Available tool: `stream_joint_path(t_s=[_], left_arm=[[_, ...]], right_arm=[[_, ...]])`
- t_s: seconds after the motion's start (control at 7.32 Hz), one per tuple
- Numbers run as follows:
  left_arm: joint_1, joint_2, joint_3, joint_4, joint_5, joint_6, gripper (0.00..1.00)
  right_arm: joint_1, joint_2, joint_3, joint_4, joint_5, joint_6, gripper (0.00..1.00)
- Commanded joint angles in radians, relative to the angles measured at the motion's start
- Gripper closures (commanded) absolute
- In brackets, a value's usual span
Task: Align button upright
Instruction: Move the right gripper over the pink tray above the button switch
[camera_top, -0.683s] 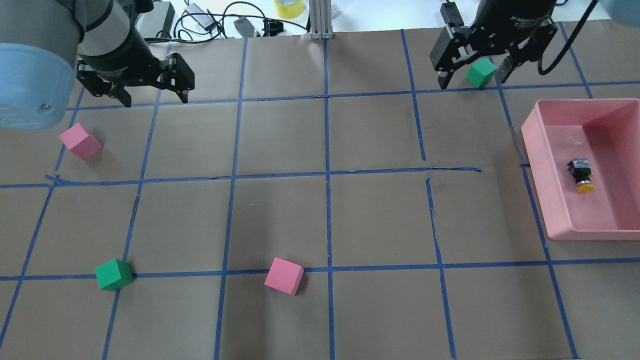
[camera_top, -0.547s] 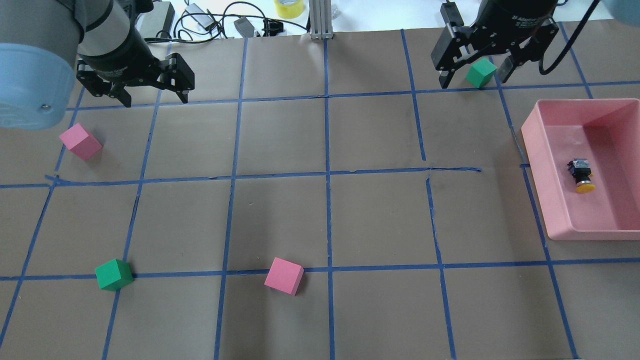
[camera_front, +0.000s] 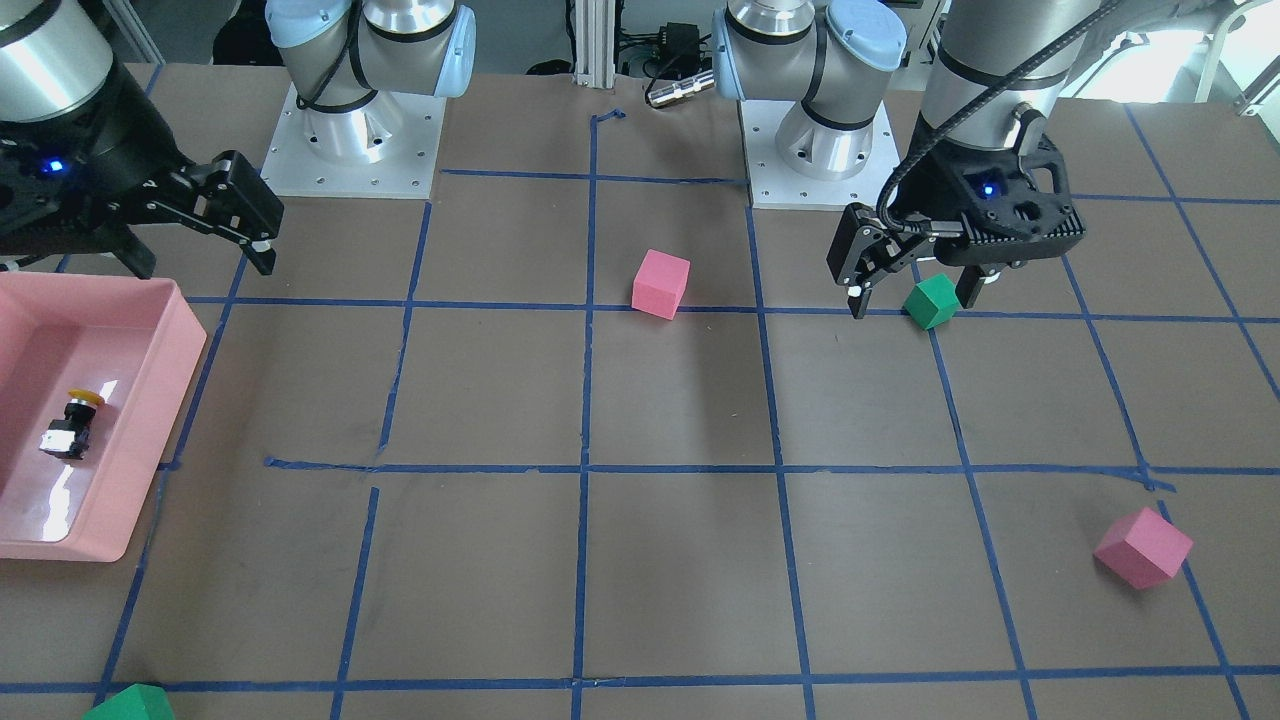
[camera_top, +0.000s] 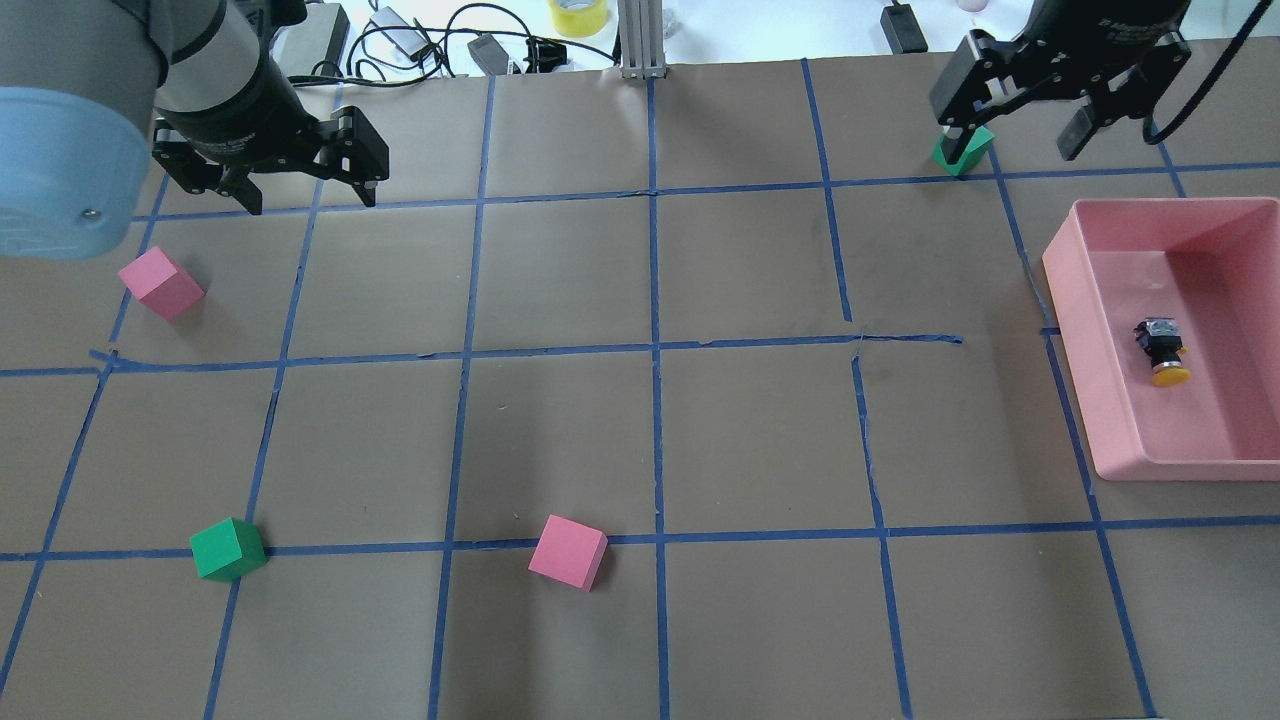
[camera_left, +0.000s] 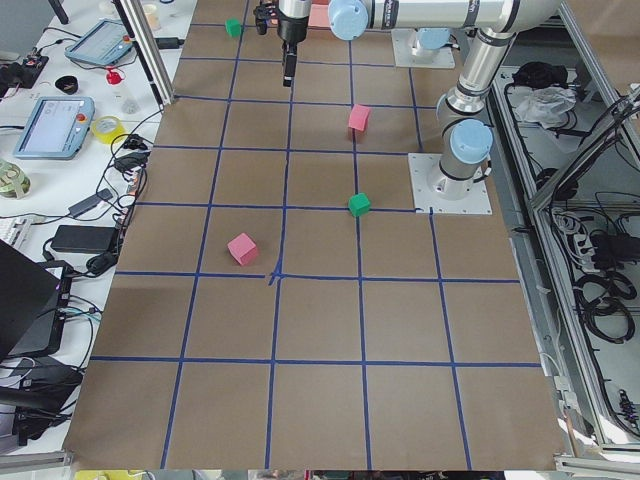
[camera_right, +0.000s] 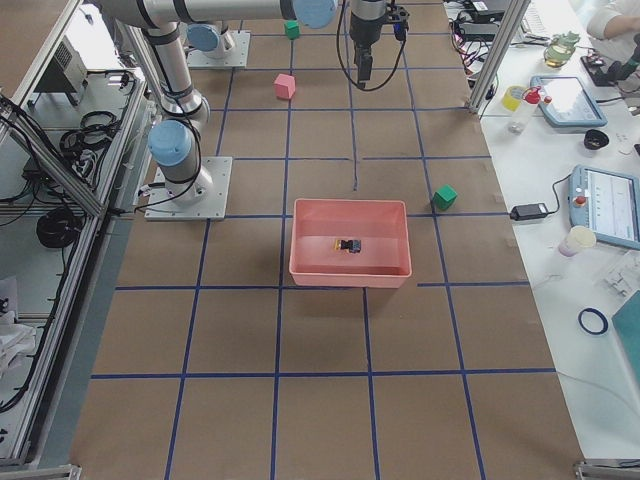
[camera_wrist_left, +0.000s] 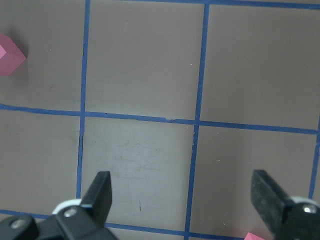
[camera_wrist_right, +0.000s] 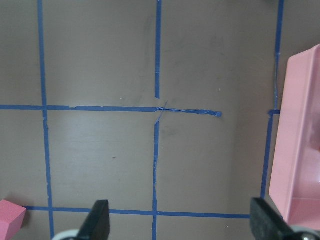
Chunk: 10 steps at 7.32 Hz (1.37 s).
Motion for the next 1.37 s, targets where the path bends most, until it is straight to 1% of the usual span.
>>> stream_joint_path(t_s=[0.0,0.14,0.27,0.41,0.55,0.68,0.82,0.96,1.09,1.23], left_arm=[[0.0,0.0,0.0,0.0,-0.002,0.0,0.0],[0.0,-0.003,0.002,0.001,-0.003,-0.002,0.0],[0.0,-0.003,0.003,0.002,-0.005,-0.003,0.0],[0.0,-0.003,0.002,0.002,-0.005,-0.003,0.0],[0.0,-0.003,0.002,0.002,-0.005,-0.003,0.0],[0.0,0.0,0.002,0.002,-0.003,-0.002,0.0],[0.0,0.0,0.002,0.002,-0.003,-0.002,0.0],[0.0,0.0,0.002,0.002,-0.002,-0.002,0.0],[0.0,0.0,0.002,0.002,-0.003,-0.002,0.0],[0.0,0.0,0.0,0.002,-0.005,-0.002,0.0]], right_arm=[[-0.092,0.016,0.01,-0.007,-0.039,-0.101,0.0],[-0.156,0.035,0.02,-0.012,-0.038,-0.117,0.0],[-0.228,0.053,0.043,-0.05,-0.038,-0.167,0.0],[-0.291,0.069,0.092,-0.134,-0.039,-0.3,0.0],[-0.354,0.096,0.147,-0.241,-0.042,-0.368,0.0],[-0.414,0.134,0.201,-0.367,-0.076,-0.376,0.0],[-0.448,0.174,0.249,-0.482,-0.078,-0.39,0.0],[-0.459,0.208,0.279,-0.522,-0.069,-0.402,0.0],[-0.473,0.227,0.313,-0.536,-0.062,-0.402,0.0],[-0.473,0.243,0.35,-0.612,-0.062,-0.402,0.0]])
